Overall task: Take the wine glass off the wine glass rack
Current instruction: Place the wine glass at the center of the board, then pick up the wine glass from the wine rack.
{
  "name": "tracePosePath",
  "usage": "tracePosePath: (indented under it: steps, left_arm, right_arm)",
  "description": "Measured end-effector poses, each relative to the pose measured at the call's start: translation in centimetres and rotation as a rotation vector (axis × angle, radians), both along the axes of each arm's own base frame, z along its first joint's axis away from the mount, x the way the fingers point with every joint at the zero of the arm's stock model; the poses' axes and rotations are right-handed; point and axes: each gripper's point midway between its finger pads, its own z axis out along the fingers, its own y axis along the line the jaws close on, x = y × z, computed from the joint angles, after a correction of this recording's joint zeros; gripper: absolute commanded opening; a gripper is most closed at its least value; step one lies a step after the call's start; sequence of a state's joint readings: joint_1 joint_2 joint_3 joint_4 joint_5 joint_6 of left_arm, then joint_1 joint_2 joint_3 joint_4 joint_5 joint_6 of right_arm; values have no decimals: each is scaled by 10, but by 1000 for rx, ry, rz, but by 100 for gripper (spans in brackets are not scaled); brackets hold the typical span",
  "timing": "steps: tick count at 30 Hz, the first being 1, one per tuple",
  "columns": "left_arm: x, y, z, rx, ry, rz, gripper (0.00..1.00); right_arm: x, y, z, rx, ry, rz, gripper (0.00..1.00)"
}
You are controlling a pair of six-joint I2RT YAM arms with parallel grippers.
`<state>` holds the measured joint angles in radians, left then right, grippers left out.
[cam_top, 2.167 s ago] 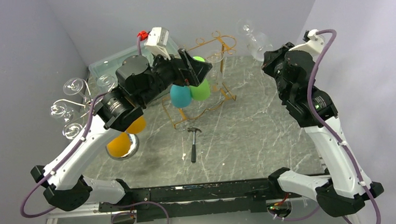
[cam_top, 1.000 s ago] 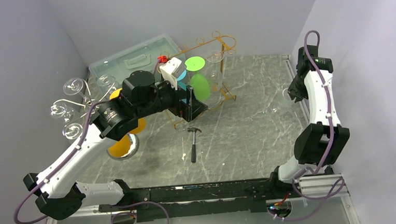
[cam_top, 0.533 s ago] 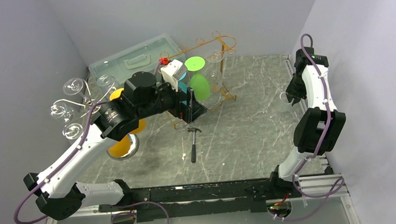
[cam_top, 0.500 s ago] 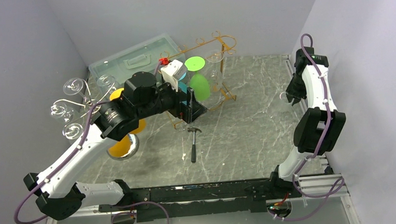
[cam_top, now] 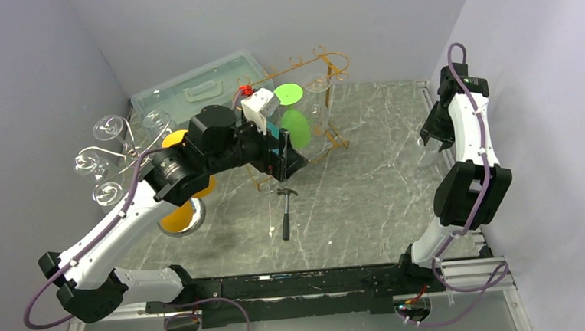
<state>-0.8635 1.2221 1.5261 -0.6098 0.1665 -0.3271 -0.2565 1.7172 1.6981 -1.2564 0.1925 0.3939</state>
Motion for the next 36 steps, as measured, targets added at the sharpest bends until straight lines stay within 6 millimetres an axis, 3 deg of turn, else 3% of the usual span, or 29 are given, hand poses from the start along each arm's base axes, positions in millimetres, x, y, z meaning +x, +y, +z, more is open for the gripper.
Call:
tracePosePath:
  steps: [12, 24, 29, 32, 36]
  left_arm:
    - [6, -4, -8, 20, 11, 14, 100]
    - [12, -6, -1, 11, 7, 35, 100]
    - [16, -4, 1, 7, 6, 62, 100]
    - [20, -1, 6, -4, 3, 96, 99]
    - [23, 5, 10, -14, -5, 134, 99]
  right_arm:
    - [-2, -3, 31, -41, -85, -8, 62]
    - [-14, 4, 104, -75, -294, -6, 64]
    - [-14, 44, 146, 11, -482, 45, 63]
    - [-10, 94, 175, 121, -633, 130, 63]
    - [-7, 159, 196, 312, -771, 226, 58]
